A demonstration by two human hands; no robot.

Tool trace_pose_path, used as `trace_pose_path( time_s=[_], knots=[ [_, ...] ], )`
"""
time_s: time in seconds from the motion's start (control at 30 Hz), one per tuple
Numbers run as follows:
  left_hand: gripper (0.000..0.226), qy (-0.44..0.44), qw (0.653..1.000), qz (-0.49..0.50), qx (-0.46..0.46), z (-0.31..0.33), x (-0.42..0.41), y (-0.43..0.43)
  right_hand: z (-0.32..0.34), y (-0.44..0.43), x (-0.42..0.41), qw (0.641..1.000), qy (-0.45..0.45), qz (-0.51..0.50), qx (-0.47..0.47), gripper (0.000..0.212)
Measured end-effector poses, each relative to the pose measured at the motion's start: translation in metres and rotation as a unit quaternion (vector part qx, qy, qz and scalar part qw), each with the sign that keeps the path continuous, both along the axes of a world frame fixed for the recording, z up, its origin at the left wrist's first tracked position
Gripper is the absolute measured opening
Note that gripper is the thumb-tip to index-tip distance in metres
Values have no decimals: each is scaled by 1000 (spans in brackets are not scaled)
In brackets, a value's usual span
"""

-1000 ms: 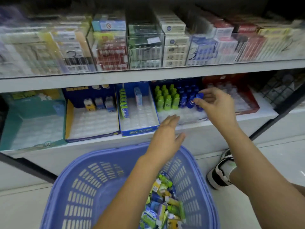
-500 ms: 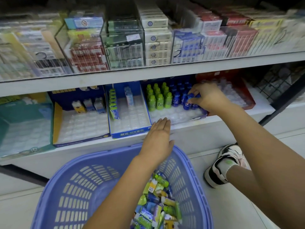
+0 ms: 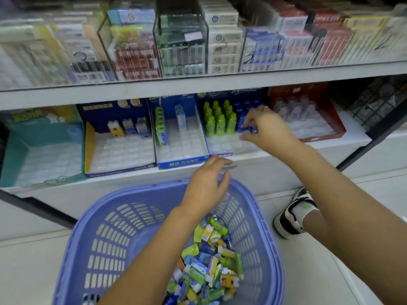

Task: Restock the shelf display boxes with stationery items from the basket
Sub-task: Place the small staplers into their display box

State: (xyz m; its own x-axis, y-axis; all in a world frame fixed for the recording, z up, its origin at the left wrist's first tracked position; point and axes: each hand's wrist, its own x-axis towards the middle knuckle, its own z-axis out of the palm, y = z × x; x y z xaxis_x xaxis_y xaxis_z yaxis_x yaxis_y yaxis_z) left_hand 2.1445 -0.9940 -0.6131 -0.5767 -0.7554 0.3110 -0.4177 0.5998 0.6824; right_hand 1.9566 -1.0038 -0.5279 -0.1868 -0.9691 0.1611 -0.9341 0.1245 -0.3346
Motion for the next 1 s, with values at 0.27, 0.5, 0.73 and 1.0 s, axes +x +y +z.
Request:
trace_pose_path(
  time_s=[0.27, 0.5, 0.73, 1.0],
  knots=[
    [25, -289, 920, 54, 260, -122, 74, 14, -141, 49, 112, 915, 9, 121, 384, 27],
    [36, -373, 867, -43, 327, -190, 110, 38, -235, 73, 123, 873, 47, 151, 461, 56],
    [14, -348, 849, -81, 388, -204, 100, 43, -263, 71, 141, 873, 115, 143, 451, 62],
    [37, -334, 833, -50, 439, -190, 95, 36, -243, 67, 136, 884, 93, 153, 431, 46]
  ],
)
